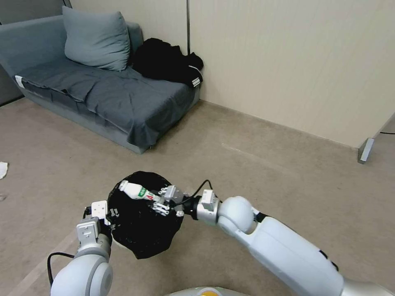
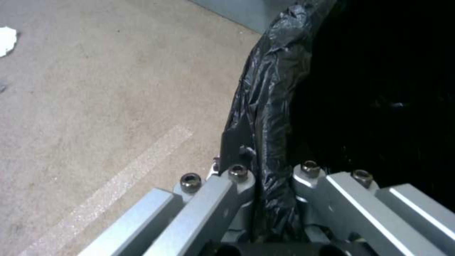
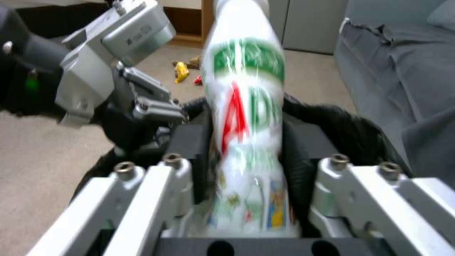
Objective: Pick up the trash bin, then pick up the garbage from the floor and place it into the trash bin.
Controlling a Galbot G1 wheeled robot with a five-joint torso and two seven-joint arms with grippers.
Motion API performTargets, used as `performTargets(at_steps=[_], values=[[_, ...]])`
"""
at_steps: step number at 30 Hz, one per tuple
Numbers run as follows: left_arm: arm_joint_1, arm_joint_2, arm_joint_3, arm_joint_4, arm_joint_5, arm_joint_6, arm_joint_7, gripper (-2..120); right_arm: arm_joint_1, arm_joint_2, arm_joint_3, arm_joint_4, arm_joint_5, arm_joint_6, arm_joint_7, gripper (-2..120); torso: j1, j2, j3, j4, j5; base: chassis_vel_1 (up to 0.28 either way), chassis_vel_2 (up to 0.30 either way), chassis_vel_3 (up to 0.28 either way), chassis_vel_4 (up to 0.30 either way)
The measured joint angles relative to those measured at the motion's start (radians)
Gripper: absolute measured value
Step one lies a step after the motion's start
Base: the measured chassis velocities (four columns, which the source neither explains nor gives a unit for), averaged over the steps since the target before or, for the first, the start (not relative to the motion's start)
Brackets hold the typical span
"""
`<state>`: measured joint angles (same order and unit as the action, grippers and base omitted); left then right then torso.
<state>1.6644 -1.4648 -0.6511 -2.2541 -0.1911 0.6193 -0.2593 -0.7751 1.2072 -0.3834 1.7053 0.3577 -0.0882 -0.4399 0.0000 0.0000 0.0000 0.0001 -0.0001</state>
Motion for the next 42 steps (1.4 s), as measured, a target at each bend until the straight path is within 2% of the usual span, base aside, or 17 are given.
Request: performTargets(at_steps=[2, 3, 5, 6, 9, 10, 15, 17, 24, 29, 33, 35, 36, 38, 39, 41, 42], values=[[-0.004, -0.001, 0.002, 0.002, 0.0, 0.0, 0.0, 1, 0.004, 0.01, -0.006, -0.005, -0.002, -0.002, 0.002, 46, 0.0, 0.0, 0.0, 0.0, 0.0, 0.0, 0.0, 0.0, 0.0], [-0.004, -0.001, 0.002, 0.002, 0.0, 0.0, 0.0, 1, 0.004, 0.01, -0.006, -0.005, -0.002, -0.002, 0.002, 46, 0.0, 0.0, 0.0, 0.0, 0.0, 0.0, 0.0, 0.0, 0.0], [-0.007, -0.001, 0.002, 0.005, 0.0, 0.0, 0.0, 1, 0.005, 0.006, -0.011, -0.005, -0.002, -0.003, 0.002, 57, 0.0, 0.0, 0.0, -0.0001, 0.0001, 0.0, 0.0, 0.0, 0.0], [-0.007, -0.001, 0.002, 0.005, 0.0, 0.0, 0.0, 1, 0.005, 0.006, -0.011, -0.005, -0.002, -0.003, 0.002, 57, 0.0, 0.0, 0.0, -0.0001, 0.0001, 0.0, 0.0, 0.0, 0.0], [-0.013, 0.003, -0.006, 0.012, -0.005, 0.0, 0.0, 1, -0.003, -0.01, -0.009, 0.0, -0.003, -0.003, 0.002, 73, 0.0, 0.0, 0.0, -0.0002, 0.0, 0.0, 0.0, 0.0, 0.0], [-0.013, 0.003, -0.006, 0.012, -0.005, 0.0, 0.0, 1, -0.003, -0.01, -0.009, 0.0, -0.003, -0.003, 0.002, 73, 0.0, 0.0, 0.0, -0.0002, 0.0, 0.0, 0.0, 0.0, 0.0], [-0.025, 0.006, -0.012, 0.021, -0.012, 0.003, 0.0, 1, -0.022, -0.018, 0.006, 0.011, -0.009, -0.003, -0.002, 95, 0.0, 0.0, 0.0, -0.0001, 0.0002, 0.0, 0.0, 0.0, 0.0], [-0.026, 0.006, -0.012, 0.022, -0.013, 0.004, 0.0, 1, -0.025, -0.022, 0.008, 0.013, -0.01, -0.003, -0.003, 98, 0.0, 0.0, 0.0, -0.0001, 0.0001, 0.0, 0.0, 0.0, 0.0], [-0.032, 0.011, -0.018, 0.026, -0.019, 0.008, -0.001, 1, -0.029, -0.052, 0.023, 0.032, -0.01, -0.002, -0.005, 100, 0.0, 0.0, 0.0, -0.0001, 0.0002, 0.0, 0.0, 0.0, 0.0], [-0.036, 0.022, -0.028, 0.039, -0.022, 0.009, -0.001, 1, -0.022, -0.095, 0.068, 0.121, 0.012, -0.002, 0.01, 100, 0.0, 0.0, 0.0, -0.0001, 0.0002, 0.0, 0.0, 0.0, 0.0], [-0.04, 0.032, -0.033, 0.051, -0.022, 0.009, -0.001, 1, -0.032, -0.132, 0.143, 0.217, 0.044, -0.008, 0.035, 100, 0.0, 0.0, 0.0, 0.0, 0.0001, 0.0, 0.0, 0.0, 0.0], [-0.041, 0.038, -0.036, 0.061, -0.022, 0.009, -0.001, 1, -0.077, -0.153, 0.239, 0.309, 0.056, -0.014, 0.061, 100, 0.0, 0.0, 0.0, 0.0, 0.0002, 0.0, 0.0, 0.0, 0.0], [-0.041, 0.038, -0.036, 0.061, -0.022, 0.009, -0.001, 1, -0.077, -0.153, 0.239, 0.309, 0.056, -0.014, 0.061, 100, 0.0, 0.0, 0.0, 0.0, 0.0002, 0.0, 0.0, 0.0, 0.0], [-0.041, 0.042, -0.04, 0.064, -0.022, 0.009, 0.0, 1, -0.142, -0.166, 0.348, 0.382, 0.052, -0.019, 0.099, 100, 0.0, 0.0, 0.0, -0.0002, 0.0003, 0.0, 0.0, 0.0, 0.0], [-0.041, 0.042, -0.04, 0.064, -0.022, 0.009, 0.0, 1, -0.142, -0.166, 0.348, 0.382, 0.052, -0.019, 0.099, 100, 0.0, 0.0, 0.0, -0.0002, 0.0003, 0.0, 0.0, 0.0, 0.0], [-0.04, 0.046, -0.043, 0.064, -0.021, 0.007, 0.001, 1, -0.215, -0.173, 0.452, 0.431, 0.032, -0.021, 0.139, 100, 0.0, 0.0, 0.0, -0.0003, 0.0002, 0.0, 0.0, 0.0, 0.0], [-0.04, 0.046, -0.043, 0.064, -0.021, 0.007, 0.001, 1, -0.215, -0.173, 0.452, 0.431, 0.032, -0.021, 0.139, 100, 0.0, 0.0, 0.0, -0.0003, 0.0002, 0.0, 0.0, 0.0, 0.0]])
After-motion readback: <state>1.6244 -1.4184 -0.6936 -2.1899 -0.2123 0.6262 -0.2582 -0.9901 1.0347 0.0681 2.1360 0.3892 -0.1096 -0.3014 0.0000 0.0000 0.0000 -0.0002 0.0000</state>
